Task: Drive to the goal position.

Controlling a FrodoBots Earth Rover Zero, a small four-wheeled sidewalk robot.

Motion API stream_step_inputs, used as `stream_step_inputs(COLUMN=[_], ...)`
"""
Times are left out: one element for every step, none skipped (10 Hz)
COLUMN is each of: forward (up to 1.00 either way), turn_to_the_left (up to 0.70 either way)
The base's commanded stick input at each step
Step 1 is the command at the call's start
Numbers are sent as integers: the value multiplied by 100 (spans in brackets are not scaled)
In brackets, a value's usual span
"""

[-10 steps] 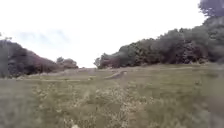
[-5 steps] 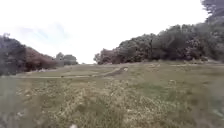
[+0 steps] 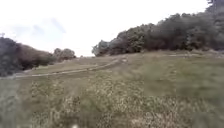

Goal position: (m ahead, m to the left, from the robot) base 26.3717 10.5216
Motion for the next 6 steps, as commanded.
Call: stream_step_inputs(forward=[100,100,100,100,100,100], turn_to_the_left=[0,0,0,0,0,0])
